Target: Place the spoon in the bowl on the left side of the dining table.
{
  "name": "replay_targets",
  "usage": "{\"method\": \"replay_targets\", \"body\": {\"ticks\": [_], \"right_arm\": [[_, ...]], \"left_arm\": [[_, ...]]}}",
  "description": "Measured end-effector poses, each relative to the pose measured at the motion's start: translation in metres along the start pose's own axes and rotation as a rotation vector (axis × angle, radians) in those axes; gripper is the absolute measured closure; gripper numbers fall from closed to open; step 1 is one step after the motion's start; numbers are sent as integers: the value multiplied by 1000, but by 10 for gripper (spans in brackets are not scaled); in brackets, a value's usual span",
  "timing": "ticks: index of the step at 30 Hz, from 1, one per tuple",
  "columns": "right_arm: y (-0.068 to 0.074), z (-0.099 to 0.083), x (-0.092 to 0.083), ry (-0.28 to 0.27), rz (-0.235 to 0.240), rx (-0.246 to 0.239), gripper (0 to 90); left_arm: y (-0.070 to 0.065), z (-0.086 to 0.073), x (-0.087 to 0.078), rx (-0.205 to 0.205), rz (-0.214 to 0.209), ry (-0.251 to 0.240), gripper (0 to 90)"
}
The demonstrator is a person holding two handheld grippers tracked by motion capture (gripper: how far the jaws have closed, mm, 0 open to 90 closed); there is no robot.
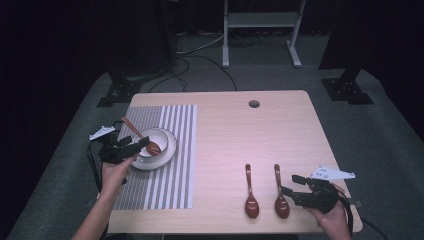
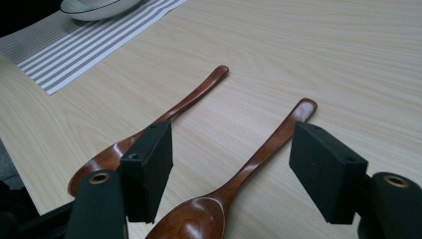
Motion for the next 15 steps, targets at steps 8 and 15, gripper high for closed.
{"method": "replay_targets", "body": {"ticks": [8,15], "right_arm": [[0,0,0,-1,2,1,322],[-1,-1,-1,-2,0,4,322]], "left_arm": [[-12,-2,4,20,-28,6,95],[-23,-3,8,34,-55,10,95]]}}
Point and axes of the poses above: each handheld gripper's, and its own axes: x roughly forward along the jaws, z roughly out of its top, y roughly to its left, the point moved 8 cm from there along x, roughly forward along the jaws, and after that the axes turned 6 degrees about x, right-handed, at the moved point
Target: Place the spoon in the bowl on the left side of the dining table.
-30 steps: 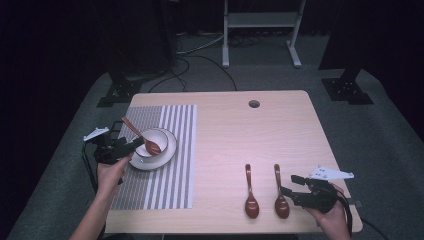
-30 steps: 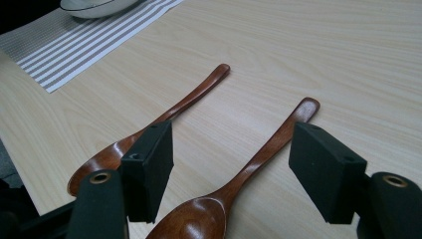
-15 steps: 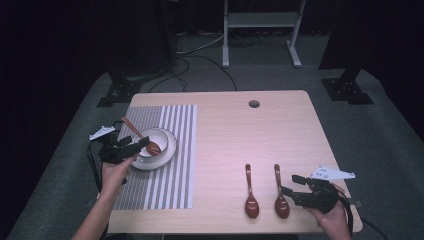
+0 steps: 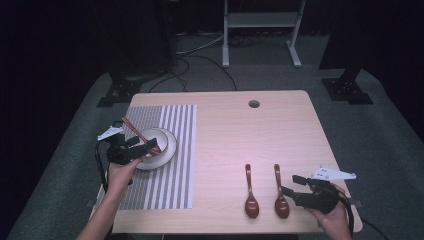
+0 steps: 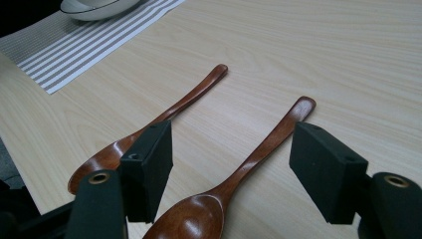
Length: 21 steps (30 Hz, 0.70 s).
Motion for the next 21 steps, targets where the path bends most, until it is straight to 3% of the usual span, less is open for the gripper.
{"method": "replay_targets", "body": {"ticks": [21], "right_arm": [[-2,-1,-2,-6,-2,3,322]], "left_arm": [[-39,-5,14,56,-84,23,95]]}}
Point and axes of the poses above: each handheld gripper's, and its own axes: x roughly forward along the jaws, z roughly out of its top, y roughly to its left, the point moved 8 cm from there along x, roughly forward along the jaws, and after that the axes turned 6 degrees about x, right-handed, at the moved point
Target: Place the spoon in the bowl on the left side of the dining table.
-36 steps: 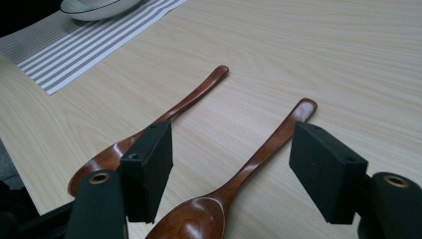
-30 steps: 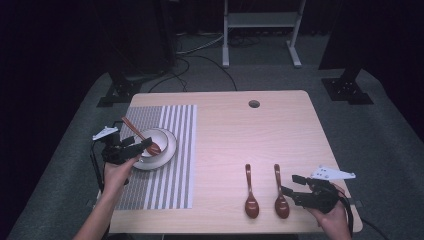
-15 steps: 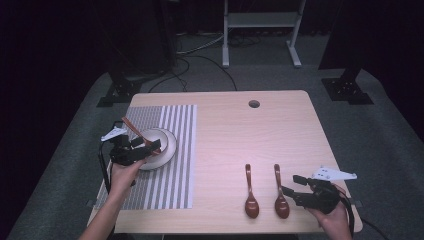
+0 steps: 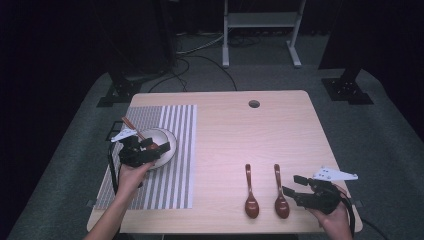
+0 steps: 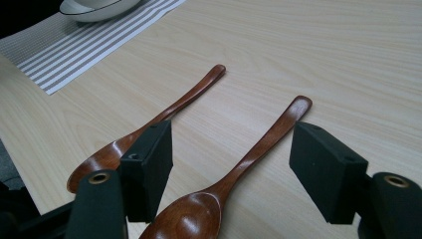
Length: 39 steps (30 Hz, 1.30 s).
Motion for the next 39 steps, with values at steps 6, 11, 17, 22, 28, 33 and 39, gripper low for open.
{"method": "replay_targets", "body": {"ticks": [6,11,17,22,28,33,39], "right_arm": [[0,0,-1,-2,0,-1,322],[0,0,-1,-2,0,0,322],[-1,0,-2,-4,0,-1,322],[-1,-1,-2,-5,1,3,322],[-1,-1,-2,-8,1,3,322],[-1,0,-3,-9,0,4,322],[-1,-1,-2,-5,2,8,322]], "left_arm": [[-10,-1,5,15,-18,3,95],[-19,-3,10,14,-46,8,96],[-30,-5,17,30,-66,14,95],[-37,-9,22,35,-86,25,95],[-42,-14,26,38,-96,32,96],[-48,-19,29,47,-106,39,95],[-57,-27,32,66,-119,56,95]]}}
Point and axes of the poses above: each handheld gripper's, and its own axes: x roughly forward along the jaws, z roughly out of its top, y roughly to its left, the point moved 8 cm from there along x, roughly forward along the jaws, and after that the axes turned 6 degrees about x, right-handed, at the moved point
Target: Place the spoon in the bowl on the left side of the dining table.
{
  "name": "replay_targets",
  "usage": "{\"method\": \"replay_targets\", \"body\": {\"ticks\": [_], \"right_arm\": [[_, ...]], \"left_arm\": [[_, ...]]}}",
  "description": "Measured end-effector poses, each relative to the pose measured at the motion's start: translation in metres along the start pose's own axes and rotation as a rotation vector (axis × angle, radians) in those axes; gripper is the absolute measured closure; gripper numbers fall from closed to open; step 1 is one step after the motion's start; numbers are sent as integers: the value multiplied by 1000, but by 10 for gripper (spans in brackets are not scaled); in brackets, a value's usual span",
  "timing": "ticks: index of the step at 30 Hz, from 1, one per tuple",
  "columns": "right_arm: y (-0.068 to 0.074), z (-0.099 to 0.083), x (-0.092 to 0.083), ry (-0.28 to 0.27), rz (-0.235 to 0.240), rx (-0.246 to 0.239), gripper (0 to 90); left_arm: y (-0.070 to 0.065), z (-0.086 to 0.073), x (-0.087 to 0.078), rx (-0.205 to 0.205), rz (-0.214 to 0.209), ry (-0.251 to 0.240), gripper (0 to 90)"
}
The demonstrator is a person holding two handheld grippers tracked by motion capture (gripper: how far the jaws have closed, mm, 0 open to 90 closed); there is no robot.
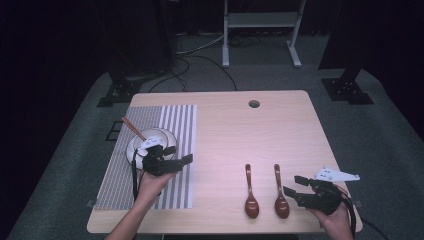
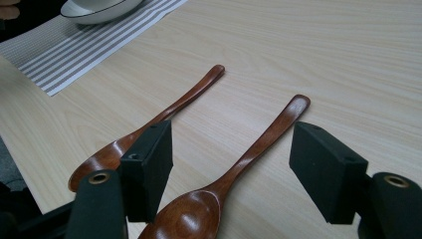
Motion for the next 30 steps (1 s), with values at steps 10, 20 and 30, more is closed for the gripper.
{"method": "replay_targets", "body": {"ticks": [10,20,30], "right_arm": [[0,0,-1,-2,1,-2,322],[0,-1,-1,-3,1,3,322],[-2,-1,-2,-13,-1,7,322]], "left_arm": [[-14,-11,9,5,-32,20,95],[-43,-17,13,22,-105,33,95],[-53,-29,16,31,-134,44,95]]}}
Point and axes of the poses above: each handheld gripper's, and its own axes: x roughly forward along the jaws, z roughly out of its top, y roughly to its left, the point moved 8 cm from there along x, roughly forward along the jaws, and after that the axes turned 6 degrees about x, right-handed, at the moved point
